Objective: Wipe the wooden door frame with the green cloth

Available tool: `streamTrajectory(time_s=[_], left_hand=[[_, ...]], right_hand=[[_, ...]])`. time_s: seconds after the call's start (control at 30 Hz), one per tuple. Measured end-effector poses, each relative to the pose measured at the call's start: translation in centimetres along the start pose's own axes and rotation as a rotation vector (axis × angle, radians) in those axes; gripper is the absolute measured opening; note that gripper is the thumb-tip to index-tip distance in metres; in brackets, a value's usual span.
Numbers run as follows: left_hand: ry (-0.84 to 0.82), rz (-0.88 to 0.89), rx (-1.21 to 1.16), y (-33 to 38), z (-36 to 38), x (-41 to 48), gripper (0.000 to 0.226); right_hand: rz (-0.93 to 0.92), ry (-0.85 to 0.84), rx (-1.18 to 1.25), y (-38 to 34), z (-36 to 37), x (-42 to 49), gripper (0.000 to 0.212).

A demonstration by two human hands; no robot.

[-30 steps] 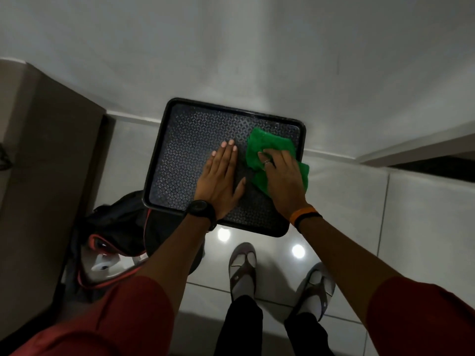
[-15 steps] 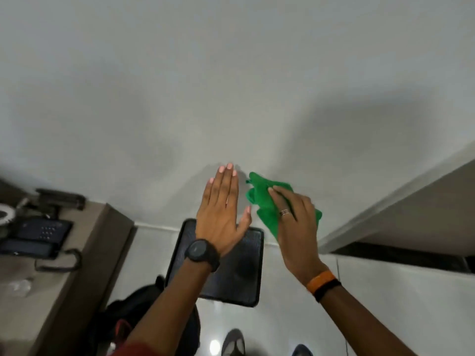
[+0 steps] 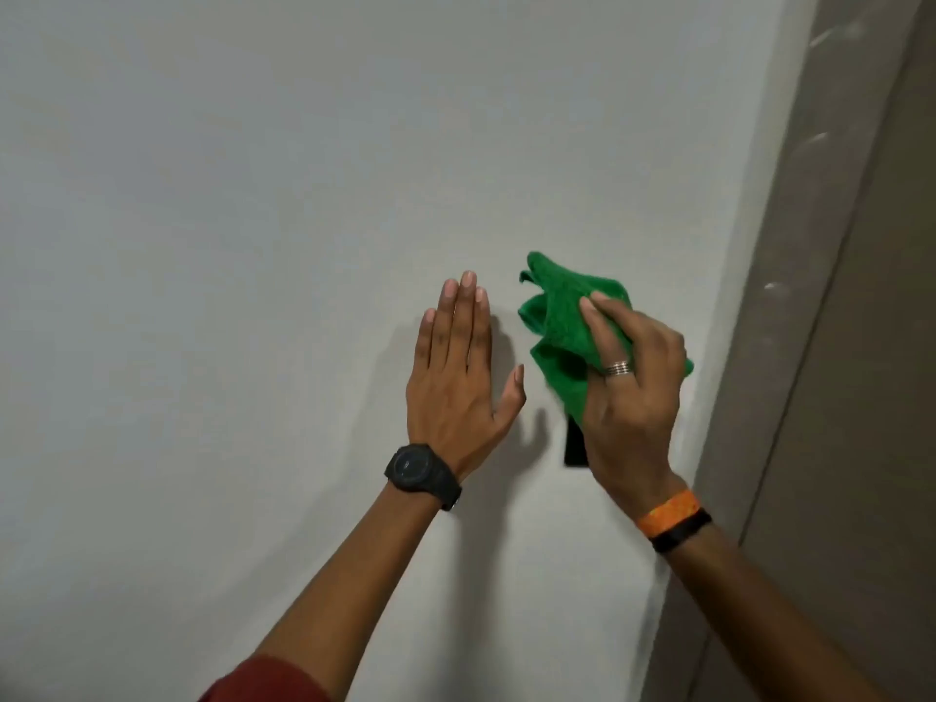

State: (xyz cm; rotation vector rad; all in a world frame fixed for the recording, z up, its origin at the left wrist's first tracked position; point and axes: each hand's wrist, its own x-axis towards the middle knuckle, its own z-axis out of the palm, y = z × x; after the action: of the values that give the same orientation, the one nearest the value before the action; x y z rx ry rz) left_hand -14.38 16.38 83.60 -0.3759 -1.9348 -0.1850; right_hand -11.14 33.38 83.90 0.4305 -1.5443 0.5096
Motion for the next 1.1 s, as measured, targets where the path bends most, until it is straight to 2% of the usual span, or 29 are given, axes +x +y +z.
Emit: streamTrajectory(time_s=[0.07,0.2,0.53,0.57,0.6,0.67,0.7,0.73,0.77,0.87,0.97,1.1], left_hand=[[0.062,0.031,-0.004,1.6,-0.7,5.1,0.076],[0.116,0.099,0.011,4.9,-1.1,13.1,0.075],[0.189,0.201,-0.020,13.1,0.8,23.2,0.073],[0.198,0.205,-0.016,13.5,1.1,23.8,0.073],[0.207,0.205,-0.008,13.9,1.4,24.3,0.073],[0.230,0.203,-0.002,14.5,1.9,24.9,0.074],[0.241,0.200,-0.007,14.6,2.1,25.2,0.074],[0.243,0.199,-0.009,14.7,2.5,25.4,0.074],[0.240,0.198,-0.004,14.6,2.8,25.5,0.074],[0.215,0.198,0.037,14.2,3.8,25.8,0.074],[0.175,0.183,0.129,13.9,4.9,25.7,0.075],[0.220,0.180,0.149,13.6,5.8,25.8,0.074]], right_hand=[[-0.030,0.081,-0.029,1.4,-0.9,4.8,0.032],[-0.095,0.200,-0.104,4.5,-2.4,12.0,0.041],[-0.242,0.513,-0.274,12.0,-5.9,24.8,0.044],[-0.241,0.493,-0.307,12.6,-6.2,25.8,0.047],[-0.227,0.391,-0.371,13.4,-6.6,26.8,0.050],[-0.158,-0.046,-0.545,15.5,-7.3,27.6,0.056],[-0.100,-0.262,-0.548,16.4,-7.7,27.7,0.066],[-0.043,-0.391,-0.474,17.1,-8.2,27.6,0.074],[0.003,-0.424,-0.363,17.4,-8.5,27.7,0.079],[0.031,-0.318,-0.196,16.8,-8.1,28.5,0.078],[-0.015,-0.245,-0.303,16.5,-6.7,28.7,0.072],[-0.065,-0.121,-0.407,17.3,-4.8,28.4,0.066]])
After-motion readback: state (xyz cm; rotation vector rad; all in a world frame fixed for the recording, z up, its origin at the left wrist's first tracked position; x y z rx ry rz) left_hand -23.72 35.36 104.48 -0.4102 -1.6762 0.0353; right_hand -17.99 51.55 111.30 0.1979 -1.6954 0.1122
